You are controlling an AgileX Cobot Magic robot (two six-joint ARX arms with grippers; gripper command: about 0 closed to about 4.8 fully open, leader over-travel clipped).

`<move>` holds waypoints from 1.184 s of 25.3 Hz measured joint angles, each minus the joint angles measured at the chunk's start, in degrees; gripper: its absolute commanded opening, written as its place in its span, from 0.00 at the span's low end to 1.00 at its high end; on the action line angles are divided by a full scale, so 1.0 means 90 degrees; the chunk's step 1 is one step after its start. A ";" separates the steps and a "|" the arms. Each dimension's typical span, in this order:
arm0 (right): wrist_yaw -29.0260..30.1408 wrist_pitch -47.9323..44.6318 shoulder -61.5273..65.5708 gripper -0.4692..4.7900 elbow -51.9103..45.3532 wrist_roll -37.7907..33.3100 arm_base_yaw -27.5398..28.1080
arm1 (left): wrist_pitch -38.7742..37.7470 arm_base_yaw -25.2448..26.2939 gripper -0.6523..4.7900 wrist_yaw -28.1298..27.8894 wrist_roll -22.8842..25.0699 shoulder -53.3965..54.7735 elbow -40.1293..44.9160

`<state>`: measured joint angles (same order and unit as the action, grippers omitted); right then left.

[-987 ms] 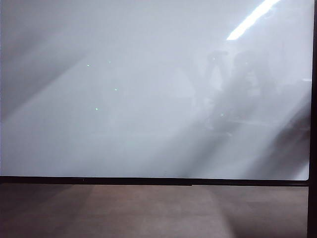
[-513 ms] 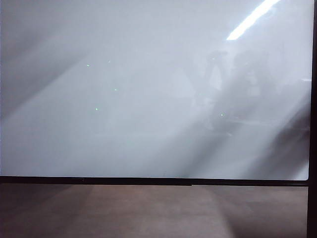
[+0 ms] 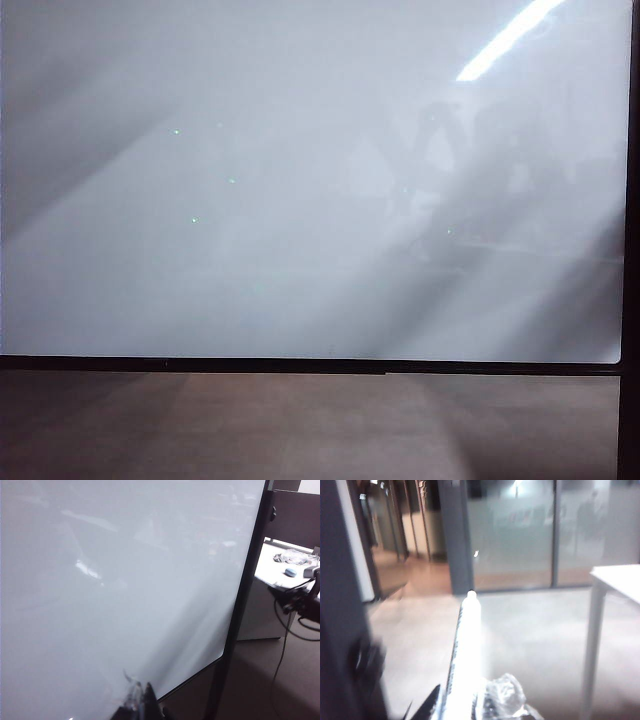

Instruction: Reach to the right to find the marker pen, pick it up, and write the number 3 on the whiteboard.

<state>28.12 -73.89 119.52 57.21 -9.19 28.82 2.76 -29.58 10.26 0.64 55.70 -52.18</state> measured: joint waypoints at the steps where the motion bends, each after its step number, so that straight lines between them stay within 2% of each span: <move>1: 0.0002 0.0000 -0.0134 0.23 -0.0002 -0.0010 0.0083 | 0.0000 0.0000 0.11 0.0000 0.0000 0.0000 0.0000; 6: 0.0000 0.0216 -0.1137 0.23 -0.0010 -0.0435 0.0542 | 0.0000 0.0000 0.11 0.0000 0.0000 0.0000 0.0000; 13: 0.0005 0.0743 -0.2790 0.23 -0.0010 -0.0544 0.0571 | -0.0002 0.0000 0.11 0.0000 0.0000 -0.0002 0.0000; 18: 0.0019 0.1426 -0.4549 0.23 -0.0007 -0.1120 0.0500 | -0.0002 0.0000 0.11 0.0002 0.0000 0.0000 0.0000; 20: 0.0041 0.2300 -0.5255 0.23 0.0017 -0.1188 -0.0070 | -0.0002 0.0000 0.11 0.0002 0.0000 0.0000 0.0000; 23: 0.0032 0.3264 -0.5586 0.23 0.0007 -0.1178 -0.1222 | -0.0002 0.0000 0.11 0.0000 0.0000 -0.0007 0.0000; 26: -0.0117 0.3485 -0.5634 0.23 0.0005 -0.1124 -0.2514 | -0.0005 -0.0002 0.11 0.0005 0.0000 -0.0005 0.0000; 27: -0.0347 0.3524 -0.5627 0.23 0.0007 -0.1044 -0.3021 | 0.0002 -0.0002 0.11 0.0005 0.0000 -0.0015 -0.0002; 28: -0.0454 0.3565 -0.5627 0.23 0.0005 -0.0971 -0.3245 | 0.0000 0.0000 0.11 0.0005 0.0000 -0.0015 -0.0002; 29: -0.0692 0.3738 -0.5627 0.23 0.0005 -0.0617 -0.3806 | -0.0002 0.0002 0.11 0.0005 0.0000 -0.0015 0.0000; 30: -0.0772 0.3837 -0.5627 0.23 0.0005 -0.0459 -0.3966 | -0.0002 0.0000 0.11 0.0005 0.0000 -0.0015 0.0000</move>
<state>21.17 -39.35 68.88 57.25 -13.32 -6.87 2.74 -29.58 10.31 0.64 55.57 -52.18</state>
